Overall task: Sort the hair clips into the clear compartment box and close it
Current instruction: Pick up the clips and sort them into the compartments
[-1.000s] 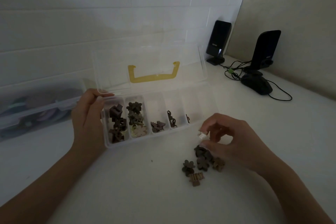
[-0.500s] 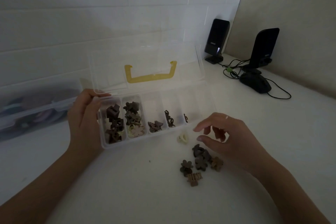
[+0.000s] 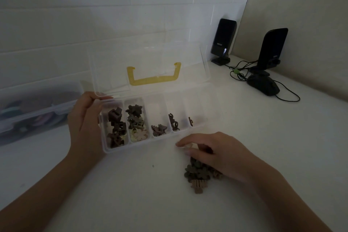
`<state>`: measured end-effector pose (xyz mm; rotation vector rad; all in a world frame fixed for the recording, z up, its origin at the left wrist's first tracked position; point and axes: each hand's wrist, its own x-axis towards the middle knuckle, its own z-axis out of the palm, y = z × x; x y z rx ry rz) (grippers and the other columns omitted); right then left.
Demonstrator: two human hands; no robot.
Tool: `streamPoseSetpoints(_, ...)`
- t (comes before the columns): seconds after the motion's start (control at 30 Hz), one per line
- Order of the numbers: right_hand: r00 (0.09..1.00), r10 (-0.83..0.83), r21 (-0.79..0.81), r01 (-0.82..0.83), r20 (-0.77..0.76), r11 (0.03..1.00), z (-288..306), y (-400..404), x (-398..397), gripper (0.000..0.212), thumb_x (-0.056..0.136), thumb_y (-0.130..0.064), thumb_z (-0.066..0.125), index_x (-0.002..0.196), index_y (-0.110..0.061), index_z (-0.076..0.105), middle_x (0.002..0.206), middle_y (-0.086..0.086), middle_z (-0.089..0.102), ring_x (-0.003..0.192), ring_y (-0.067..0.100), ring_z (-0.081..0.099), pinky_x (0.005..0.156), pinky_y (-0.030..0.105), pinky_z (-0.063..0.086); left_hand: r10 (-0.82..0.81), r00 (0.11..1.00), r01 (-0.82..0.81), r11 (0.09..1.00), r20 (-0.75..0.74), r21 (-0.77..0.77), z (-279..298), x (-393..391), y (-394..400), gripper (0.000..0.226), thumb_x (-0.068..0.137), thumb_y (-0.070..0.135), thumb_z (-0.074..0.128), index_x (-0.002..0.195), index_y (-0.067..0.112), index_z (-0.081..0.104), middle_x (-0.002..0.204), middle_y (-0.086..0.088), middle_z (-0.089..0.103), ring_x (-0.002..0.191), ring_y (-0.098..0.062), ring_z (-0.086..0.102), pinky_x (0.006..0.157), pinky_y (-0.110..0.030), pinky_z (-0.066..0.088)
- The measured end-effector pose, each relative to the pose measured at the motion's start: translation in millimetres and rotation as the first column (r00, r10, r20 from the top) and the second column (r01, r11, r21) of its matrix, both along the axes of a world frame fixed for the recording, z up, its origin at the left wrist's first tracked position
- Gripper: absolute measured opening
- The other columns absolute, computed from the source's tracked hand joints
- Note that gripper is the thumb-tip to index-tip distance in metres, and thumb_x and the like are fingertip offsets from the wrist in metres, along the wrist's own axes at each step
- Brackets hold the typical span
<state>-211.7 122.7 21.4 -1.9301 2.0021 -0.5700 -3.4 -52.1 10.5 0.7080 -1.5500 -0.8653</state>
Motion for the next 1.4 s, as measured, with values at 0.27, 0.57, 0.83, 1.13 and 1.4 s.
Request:
streamPoseSetpoints(0.27, 0.992, -0.127, -0.031, 0.127, -0.010, 0.991, -2.5, 1.0, -0.5, 0.020, 0.085, -0.045, 0.059, 0.105, -0.041, 0.058, 0.058, -0.007, 0.048, 0.053, 0.006, 0.044, 0.052, 0.016, 0.028, 0.011, 1.000, -0.010, 0.999, -0.027, 0.042, 0.4, -2.1, 0.2, 0.022, 0.093, -0.006, 0.035, 0.092, -0.012, 0.056, 0.081, -0.004, 0.059, 0.075, -0.004, 0.054, 0.063, -0.005, 0.042)
streamPoseSetpoints(0.57, 0.963, -0.242, -0.026, 0.241, -0.119, 0.970, 2.0, 5.4, -5.0, 0.036, 0.082, -0.059, 0.053, 0.115, -0.045, 0.058, 0.083, -0.017, 0.062, 0.083, 0.005, 0.054, 0.071, 0.020, 0.037, 0.002, 1.000, -0.001, 1.000, -0.029, 0.026, -1.5, -1.4, -1.2, 0.022, 0.093, -0.004, 0.035, 0.090, -0.011, 0.056, 0.081, -0.002, 0.059, 0.074, -0.001, 0.054, 0.063, -0.006, 0.042)
streamPoseSetpoints(0.83, 0.991, -0.136, -0.143, 0.136, 0.012, 0.980, 8.1, 6.1, 1.6, 0.030, 0.072, -0.055, 0.065, 0.090, -0.031, 0.067, 0.063, -0.016, 0.057, 0.059, 0.003, 0.053, 0.060, 0.013, 0.038, 0.014, 1.000, -0.014, 1.000, -0.014, -0.020, -2.3, -0.4, -3.5, 0.022, 0.093, -0.001, 0.036, 0.088, -0.002, 0.057, 0.072, 0.022, 0.064, 0.072, 0.006, 0.055, 0.066, -0.007, 0.041)
streamPoseSetpoints(1.13, 0.979, -0.067, -0.205, 0.107, 0.191, 0.973, 5.9, 5.2, 5.8, 0.025, 0.080, -0.031, 0.070, 0.100, -0.042, 0.060, 0.085, -0.022, 0.061, 0.072, 0.009, 0.060, 0.059, 0.008, 0.041, -0.010, 1.000, 0.009, 1.000, -0.030, -0.026, -5.0, 0.9, -6.8, 0.022, 0.089, 0.009, 0.038, 0.081, 0.014, 0.058, 0.076, 0.021, 0.065, 0.078, 0.002, 0.056, 0.071, -0.012, 0.041)
streamPoseSetpoints(1.4, 0.955, -0.058, -0.312, 0.152, 0.291, 0.938, 10.1, 6.0, 6.3, 0.023, 0.075, -0.019, 0.076, 0.093, -0.026, 0.065, 0.094, -0.018, 0.063, 0.074, 0.009, 0.060, 0.055, 0.008, 0.041, -0.004, 1.000, 0.004, 1.000, -0.022, -0.014, -6.6, 1.6, -8.2, 0.020, 0.092, 0.002, 0.038, 0.089, -0.002, 0.058, 0.076, 0.015, 0.063, 0.077, -0.002, 0.056, 0.070, -0.013, 0.042)
